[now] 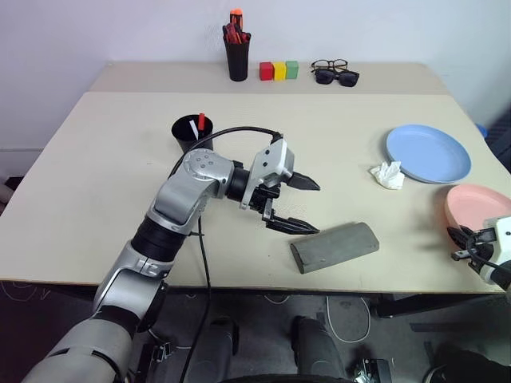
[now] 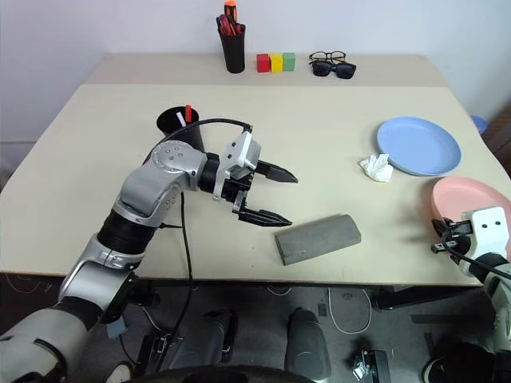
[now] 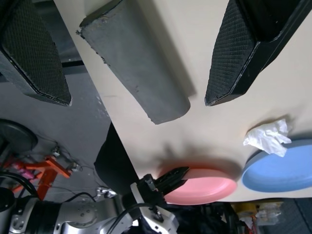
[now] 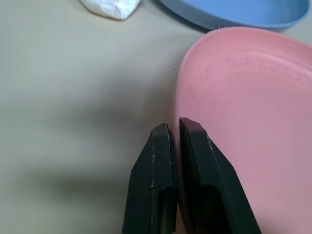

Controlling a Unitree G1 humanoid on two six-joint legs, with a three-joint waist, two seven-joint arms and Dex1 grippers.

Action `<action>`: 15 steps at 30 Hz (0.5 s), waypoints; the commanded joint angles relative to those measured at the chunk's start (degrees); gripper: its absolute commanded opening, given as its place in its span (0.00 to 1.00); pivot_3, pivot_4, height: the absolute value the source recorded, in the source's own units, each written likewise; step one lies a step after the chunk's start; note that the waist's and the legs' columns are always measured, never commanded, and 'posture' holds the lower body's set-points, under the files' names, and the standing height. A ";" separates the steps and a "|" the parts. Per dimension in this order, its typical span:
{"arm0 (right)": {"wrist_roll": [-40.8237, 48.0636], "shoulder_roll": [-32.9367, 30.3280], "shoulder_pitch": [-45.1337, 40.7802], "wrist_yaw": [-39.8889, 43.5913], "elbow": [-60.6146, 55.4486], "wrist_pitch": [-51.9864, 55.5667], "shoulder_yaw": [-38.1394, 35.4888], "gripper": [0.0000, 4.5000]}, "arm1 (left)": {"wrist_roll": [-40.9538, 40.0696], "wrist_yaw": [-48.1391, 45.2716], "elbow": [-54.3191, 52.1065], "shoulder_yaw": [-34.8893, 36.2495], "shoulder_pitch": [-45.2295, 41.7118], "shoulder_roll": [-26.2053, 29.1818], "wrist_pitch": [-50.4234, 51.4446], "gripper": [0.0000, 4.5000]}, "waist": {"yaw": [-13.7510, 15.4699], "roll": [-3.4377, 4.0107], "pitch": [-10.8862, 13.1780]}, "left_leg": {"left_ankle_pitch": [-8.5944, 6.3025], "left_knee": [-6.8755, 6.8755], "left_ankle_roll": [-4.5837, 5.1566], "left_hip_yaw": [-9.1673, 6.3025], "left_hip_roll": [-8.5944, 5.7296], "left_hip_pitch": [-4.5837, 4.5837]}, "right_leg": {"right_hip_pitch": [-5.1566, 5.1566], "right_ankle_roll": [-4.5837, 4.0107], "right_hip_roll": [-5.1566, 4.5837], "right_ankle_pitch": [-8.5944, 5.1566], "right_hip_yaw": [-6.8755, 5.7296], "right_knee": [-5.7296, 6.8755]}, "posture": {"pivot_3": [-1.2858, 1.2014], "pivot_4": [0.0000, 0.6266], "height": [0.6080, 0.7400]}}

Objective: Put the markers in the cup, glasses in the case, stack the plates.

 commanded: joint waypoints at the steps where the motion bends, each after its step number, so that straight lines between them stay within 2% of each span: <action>1: -0.76 -0.80 -0.22 -0.30 0.42 -1.72 0.14 0.02 | -1.51 0.59 -2.40 -0.01 0.43 0.29 0.08 1.00 | -0.08 0.00 0.00 | 0.00 0.00 0.00 0.00 0.00 0.00 | 0.00 0.00 0.00 0.00 0.01 -0.01 | 0.52 0.24 0.99; 8: -5.25 -5.37 -7.09 -2.69 2.73 -10.04 0.85 0.02 | -1.92 2.18 -3.64 0.13 1.06 0.66 0.93 1.00 | -1.19 0.05 0.00 | 0.00 0.00 0.00 0.06 -0.02 0.01 | -0.01 0.01 -0.02 -0.01 0.06 0.00 | 0.52 0.24 0.99; 11: -7.38 -8.33 -13.88 -2.80 5.93 -13.31 3.31 0.02 | -2.29 3.11 -4.42 0.09 1.53 0.94 1.42 1.00 | -1.29 0.13 0.00 | 0.01 -0.03 0.00 0.08 0.00 0.03 | -0.04 0.01 0.00 0.00 0.06 0.03 | 0.52 0.24 0.99; 15: -10.38 -11.13 -26.23 -0.55 16.18 -18.20 9.52 0.02 | -2.74 4.92 -6.34 0.41 2.68 1.57 2.64 1.00 | -1.39 0.17 0.03 | 0.02 -0.02 -0.02 0.12 0.01 0.04 | -0.04 -0.03 0.00 0.05 0.10 0.01 | 0.52 0.24 0.99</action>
